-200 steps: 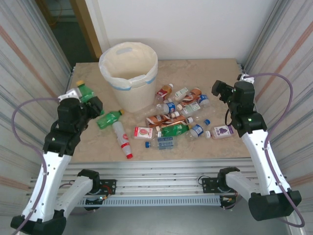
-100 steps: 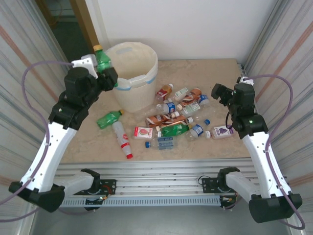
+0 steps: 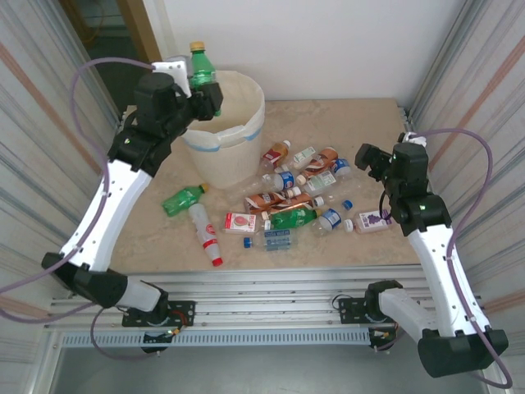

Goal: Put the plastic bottles in the bin

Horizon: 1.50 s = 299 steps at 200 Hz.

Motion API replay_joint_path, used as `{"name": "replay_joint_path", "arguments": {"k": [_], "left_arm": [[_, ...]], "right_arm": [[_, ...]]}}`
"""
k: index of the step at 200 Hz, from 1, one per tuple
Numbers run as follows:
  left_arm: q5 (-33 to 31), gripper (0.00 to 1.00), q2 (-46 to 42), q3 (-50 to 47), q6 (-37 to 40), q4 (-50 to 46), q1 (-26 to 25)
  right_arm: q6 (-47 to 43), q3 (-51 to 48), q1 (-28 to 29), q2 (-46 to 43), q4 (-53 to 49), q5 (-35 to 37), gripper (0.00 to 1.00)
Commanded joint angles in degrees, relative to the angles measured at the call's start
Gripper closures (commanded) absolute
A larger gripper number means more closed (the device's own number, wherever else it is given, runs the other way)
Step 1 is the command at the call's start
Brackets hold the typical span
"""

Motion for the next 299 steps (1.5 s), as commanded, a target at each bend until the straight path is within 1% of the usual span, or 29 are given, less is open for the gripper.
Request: {"name": "replay_joint_path", "arguments": {"k": [1, 49, 82, 95, 148, 189, 207, 234, 238, 247, 279, 299], "left_arm": [[0.1, 0.8, 4.1, 5.7, 4.3, 0.1, -0.2], [0.7, 0.76, 16.4, 17.2, 7.5, -4.0, 0.4], [2.6, 0.76, 25.2, 28.0, 10.0, -13.8, 1.5], [2.9, 0.76, 27.4, 30.5, 11.7, -16.9, 1.8], [7.9, 0.75, 30.8, 32.5, 18.2, -24.3, 4.4], [9.7, 0.73, 31.9, 32.2, 23.3, -29.9, 4.5], [10.4, 0.69, 32.8, 32.2, 24.1, -30.7, 4.7], [13.2, 0.69, 34.2, 32.8, 24.0, -31.1, 5.0], [13.5, 0.69, 35.8, 32.9, 24.1, -31.2, 5.0], [14.1, 0.69, 36.6, 33.0, 24.2, -31.4, 5.0], [14.0, 0.69, 38.6, 33.9, 24.7, -32.5, 5.2], [14.0, 0.67, 39.5, 33.8, 24.6, -32.7, 5.3]], "right_arm": [[1.4, -0.4, 0.3, -0.5, -1.1, 1.3, 0.02], [3.2, 0.4, 0.3, 0.7, -2.7, 1.1, 0.02], [3.1, 2.5, 0.2, 2.5, -7.7, 3.3, 0.02], [3.1, 2.7, 0.2, 2.5, -8.8, 3.8, 0.02], [3.6, 2.8, 0.0, 3.0, -10.1, 4.0, 0.02], [4.1, 3.3, -0.2, 3.6, -10.5, 4.4, 0.02], [4.6, 3.6, -0.3, 3.6, -10.3, 4.9, 0.02], [4.6, 4.0, -0.3, 5.1, -10.6, 4.9, 0.02], [4.6, 3.9, -0.3, 5.1, -10.6, 5.0, 0.02], [4.6, 3.6, -0.4, 5.1, -10.6, 5.2, 0.02], [4.7, 3.4, -0.6, 5.8, -10.7, 5.0, 0.02], [4.8, 3.7, -0.6, 6.3, -10.9, 5.1, 0.02]]}}
